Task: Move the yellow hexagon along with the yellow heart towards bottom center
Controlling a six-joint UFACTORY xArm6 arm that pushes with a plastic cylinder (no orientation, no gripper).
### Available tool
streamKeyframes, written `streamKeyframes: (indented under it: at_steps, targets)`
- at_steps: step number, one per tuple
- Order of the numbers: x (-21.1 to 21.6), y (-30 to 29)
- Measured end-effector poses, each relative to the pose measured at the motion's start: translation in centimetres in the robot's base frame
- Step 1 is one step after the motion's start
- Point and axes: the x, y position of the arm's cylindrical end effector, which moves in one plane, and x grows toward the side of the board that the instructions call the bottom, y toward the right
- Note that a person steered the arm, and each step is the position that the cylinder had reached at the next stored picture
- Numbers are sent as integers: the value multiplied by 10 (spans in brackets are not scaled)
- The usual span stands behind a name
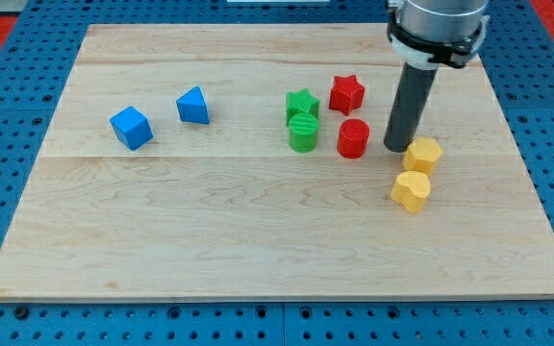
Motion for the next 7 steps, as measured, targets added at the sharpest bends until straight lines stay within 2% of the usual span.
streamKeyframes:
  at_steps: [2,3,4,6,7]
  targets:
    - [24,15]
    - [25,1]
    - [11,15]
    - [18,86]
    - [32,68]
